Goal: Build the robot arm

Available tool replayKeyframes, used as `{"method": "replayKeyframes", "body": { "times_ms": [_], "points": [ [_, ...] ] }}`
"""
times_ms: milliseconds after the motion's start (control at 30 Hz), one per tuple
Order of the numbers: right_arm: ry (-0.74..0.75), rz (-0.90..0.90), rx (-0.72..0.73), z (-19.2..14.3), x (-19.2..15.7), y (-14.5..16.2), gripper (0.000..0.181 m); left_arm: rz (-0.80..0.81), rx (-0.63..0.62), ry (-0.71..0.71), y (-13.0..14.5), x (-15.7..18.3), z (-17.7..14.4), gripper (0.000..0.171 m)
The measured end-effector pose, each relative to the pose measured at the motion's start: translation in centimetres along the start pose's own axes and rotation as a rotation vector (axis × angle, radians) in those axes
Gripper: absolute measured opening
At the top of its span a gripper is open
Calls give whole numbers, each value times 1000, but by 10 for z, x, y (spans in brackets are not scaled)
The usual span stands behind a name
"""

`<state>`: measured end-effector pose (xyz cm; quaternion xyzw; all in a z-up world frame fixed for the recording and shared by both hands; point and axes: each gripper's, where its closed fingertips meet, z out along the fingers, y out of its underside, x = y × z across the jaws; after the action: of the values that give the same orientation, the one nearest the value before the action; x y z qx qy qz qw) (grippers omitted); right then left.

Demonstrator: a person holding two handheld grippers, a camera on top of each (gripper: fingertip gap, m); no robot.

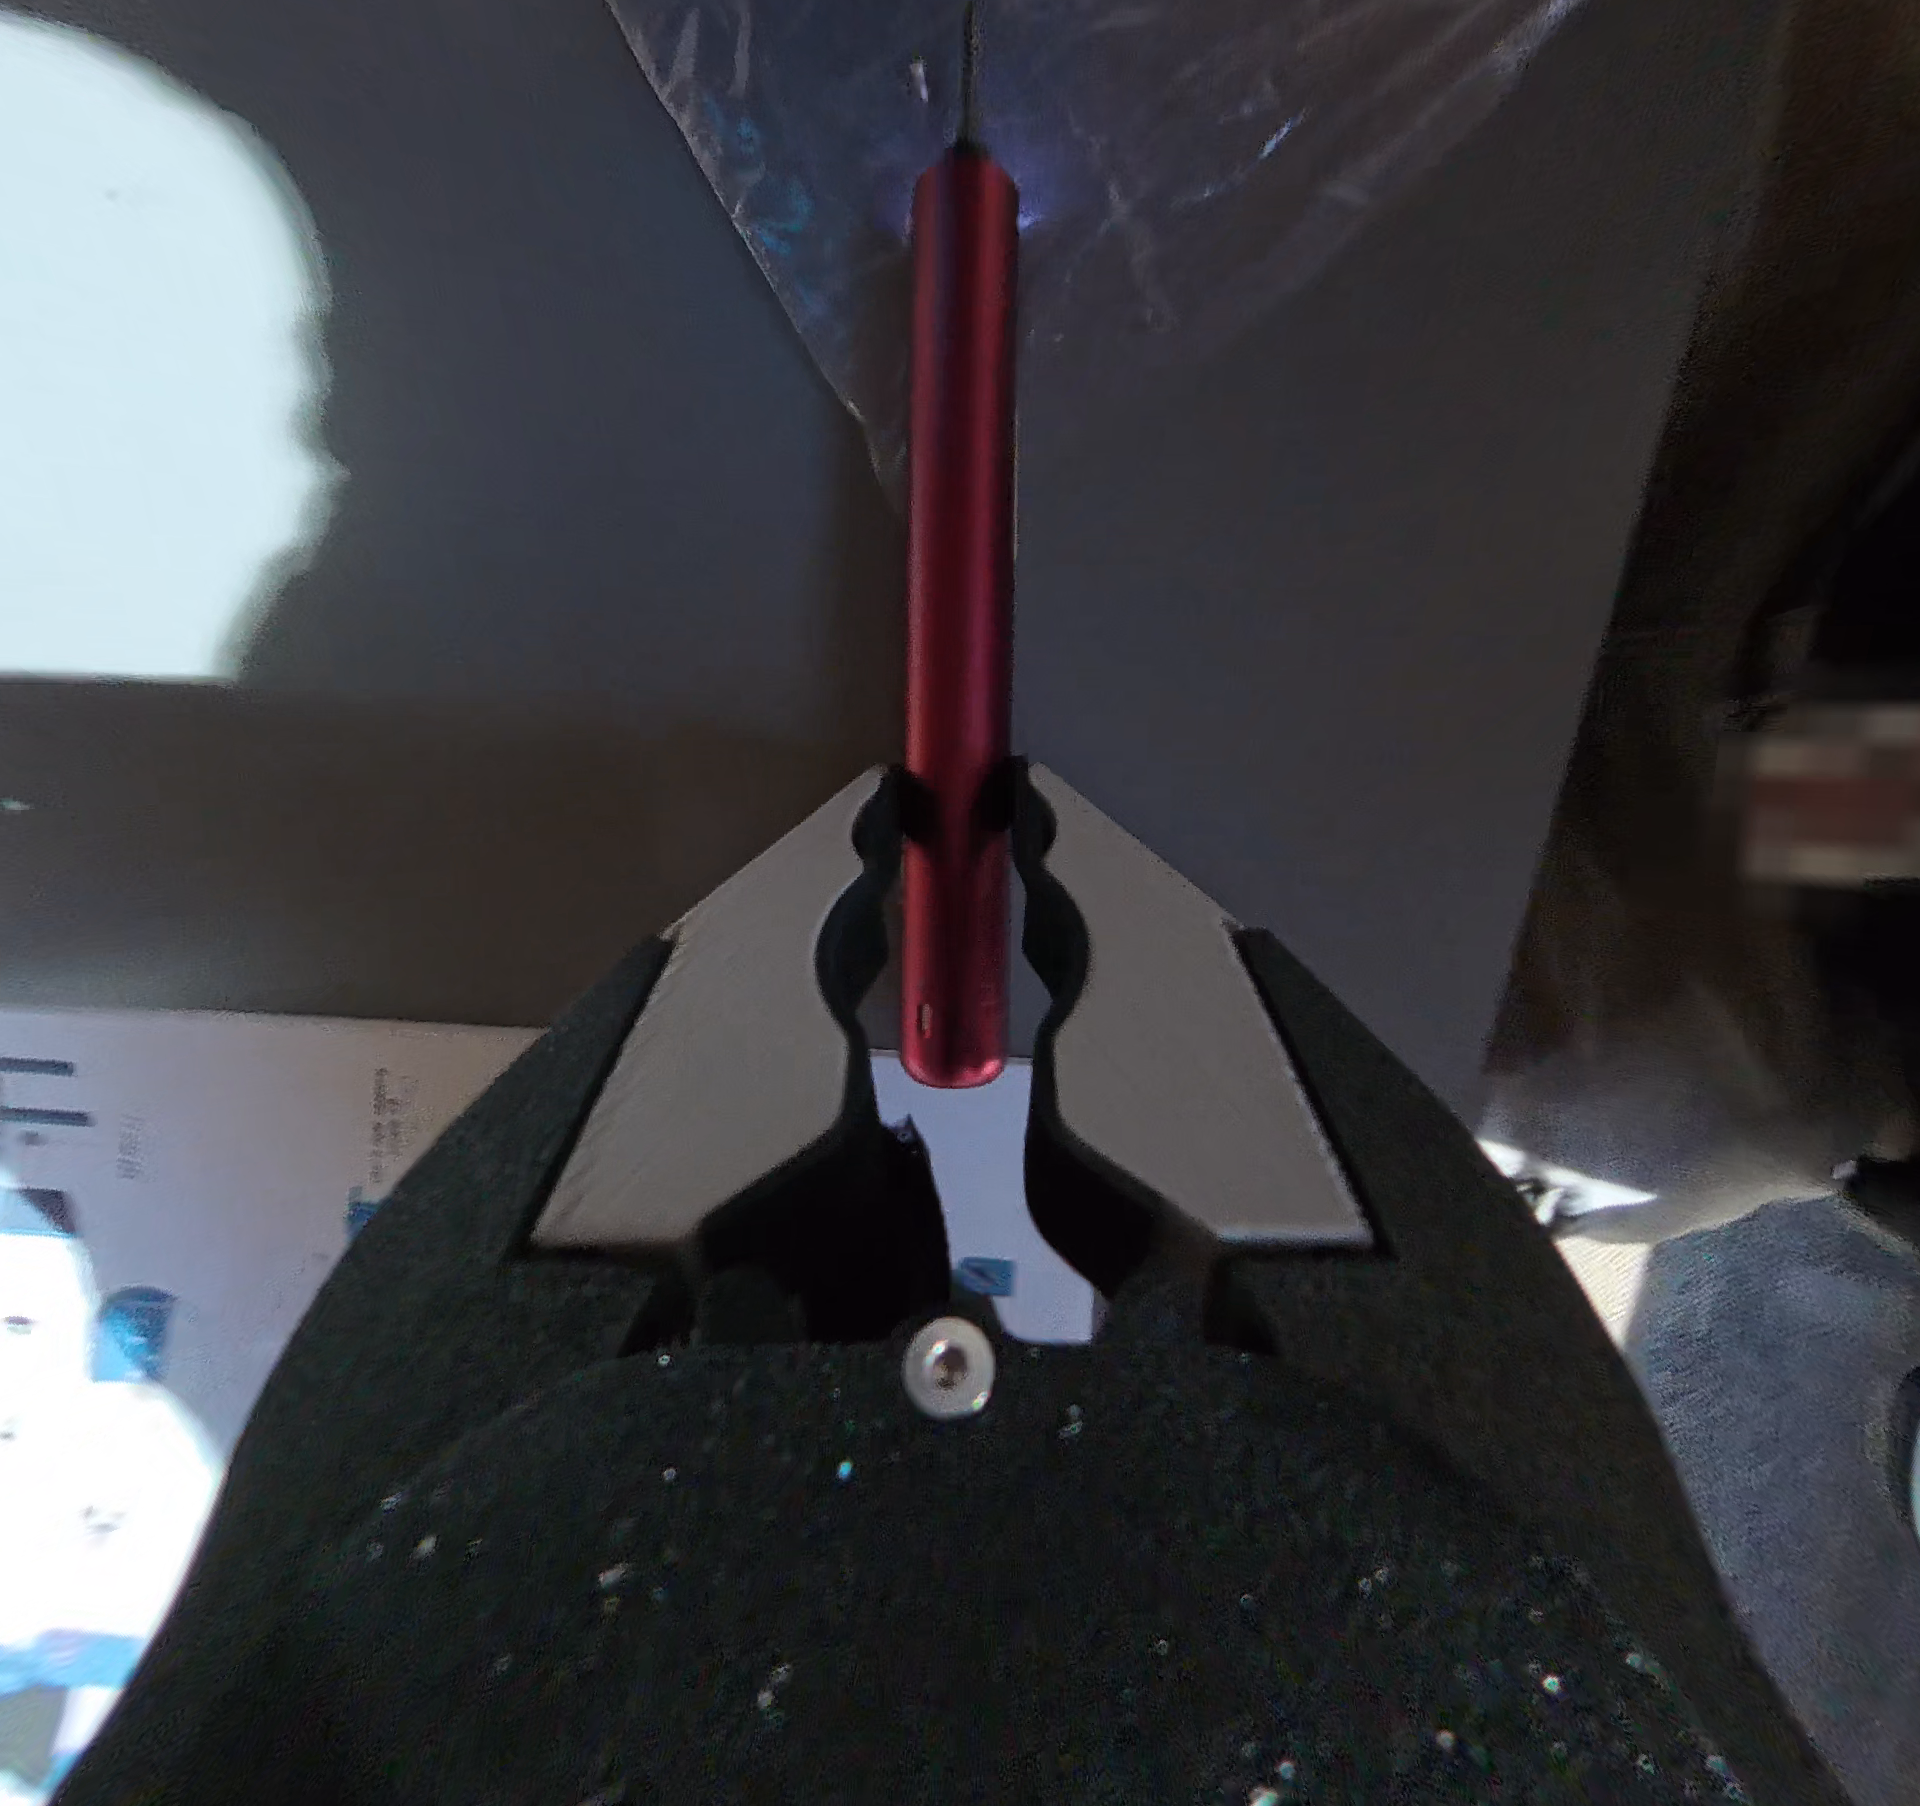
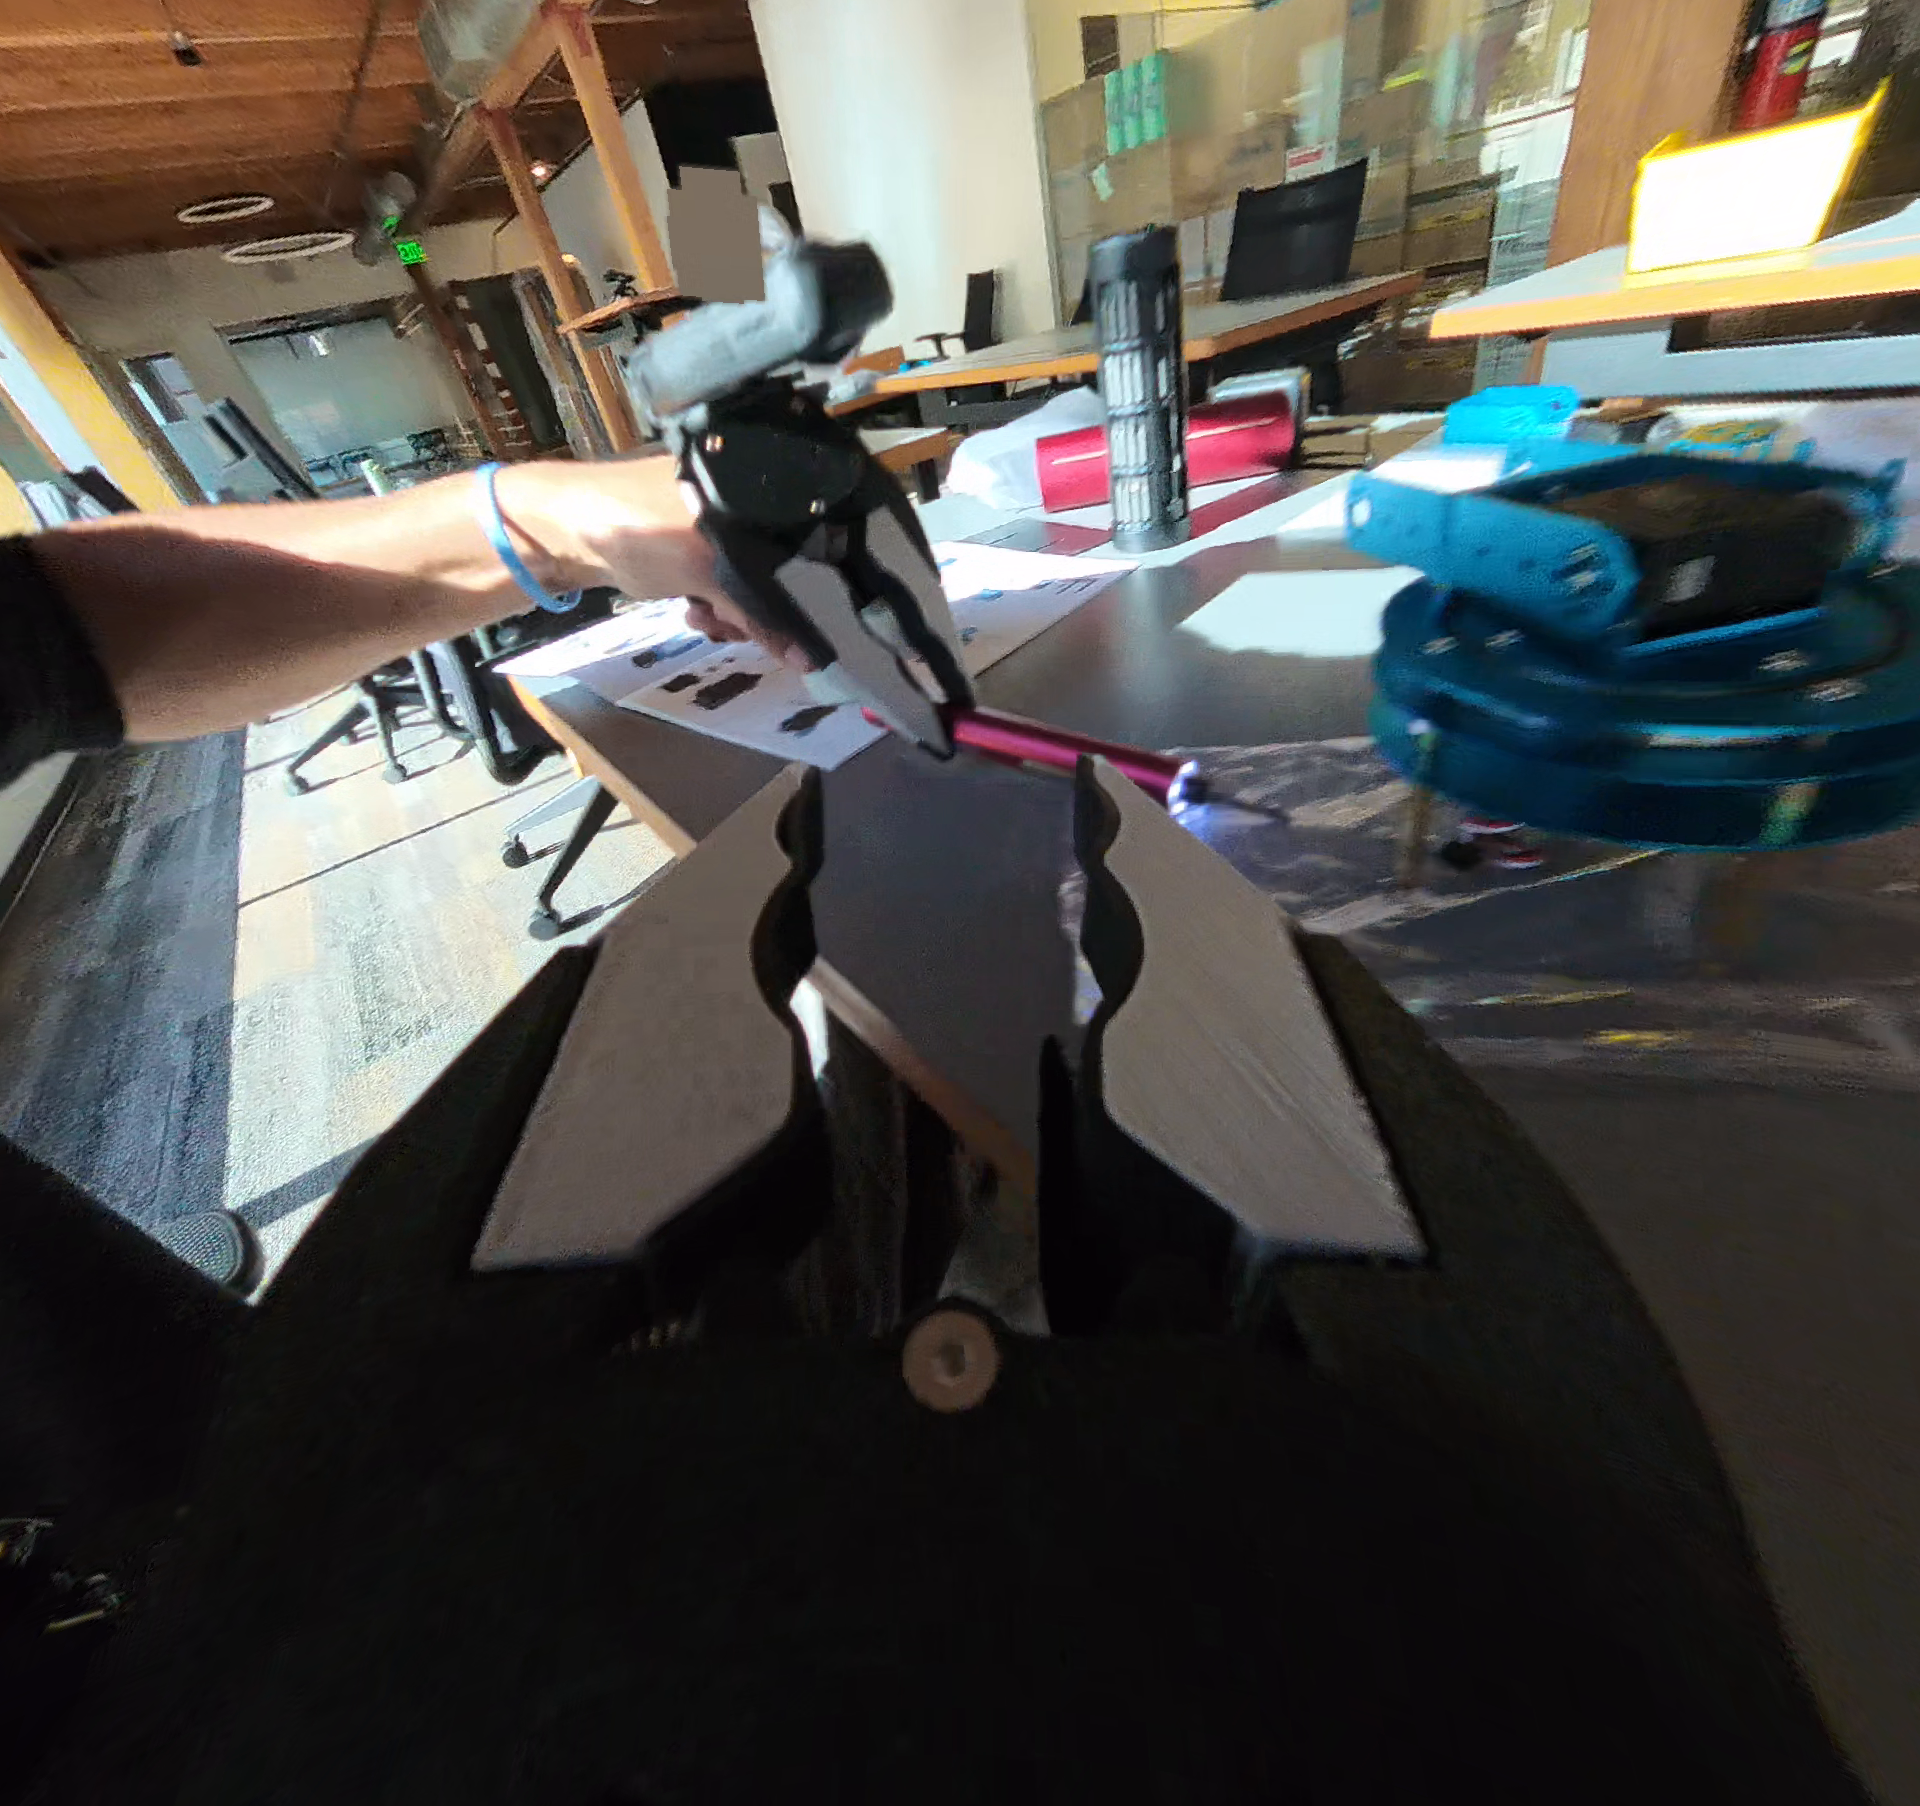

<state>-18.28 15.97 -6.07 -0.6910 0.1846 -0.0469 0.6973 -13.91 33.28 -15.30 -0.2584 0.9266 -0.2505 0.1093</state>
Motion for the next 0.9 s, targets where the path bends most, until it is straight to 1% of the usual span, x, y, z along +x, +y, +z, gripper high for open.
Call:
{"method": "replayKeyframes", "body": {
  "times_ms": [33,67,133,167,233,267,333,367,433,500,533,567,600,633,700,733,767,800,867,900],
  "points": [
    [-13,15,-9,5,-10,7,48,-80,45,35,-3,6,-7,18],
    [-48,55,0,9,-21,9,52,-182,91,80,-4,13,-14,19],
    [-126,162,57,12,-34,3,57,-361,179,171,-4,32,-25,19],
    [-149,204,69,13,-34,2,60,-445,230,212,-5,40,-30,19],
    [-187,258,59,15,-30,2,57,-645,345,285,-10,49,-39,18],
    [-191,264,26,17,-27,8,54,-727,417,316,-15,51,-46,17],
    [-116,291,-91,24,-12,30,43,-887,557,398,-28,55,-54,18],
    [-142,325,-116,27,-14,37,43,-953,639,461,-37,59,-59,18],
    [-199,457,-157,36,-19,42,46,-1030,783,584,-57,69,-67,18],
    [-324,619,-89,48,-26,22,64,-1063,869,666,-73,83,-66,17],
    [-367,672,-39,53,-23,10,76,-1081,904,732,-82,92,-67,18],
    [-415,697,35,55,-21,-7,78,-1095,941,797,-91,99,-69,17],
    [-452,713,108,54,-17,-22,71,-1113,972,842,-98,105,-68,18],
    [-450,710,125,55,-13,-28,62,-1120,991,861,-104,109,-66,18],
    [-419,705,120,55,-6,-30,22,-1130,1023,862,-110,112,-62,18],
    [-401,711,124,53,-4,-31,22,-1158,1047,860,-112,110,-61,18],
    [-391,732,128,51,-2,-32,21,-1140,1061,836,-114,111,-60,19],
    [-396,757,133,50,-1,-34,21,-1084,1063,792,-117,114,-59,19],
    [-387,821,100,53,5,-33,20,-967,1026,639,-120,118,-49,19],
    [-372,850,83,55,10,-32,19,-909,997,554,-121,120,-43,22]
  ]
}}
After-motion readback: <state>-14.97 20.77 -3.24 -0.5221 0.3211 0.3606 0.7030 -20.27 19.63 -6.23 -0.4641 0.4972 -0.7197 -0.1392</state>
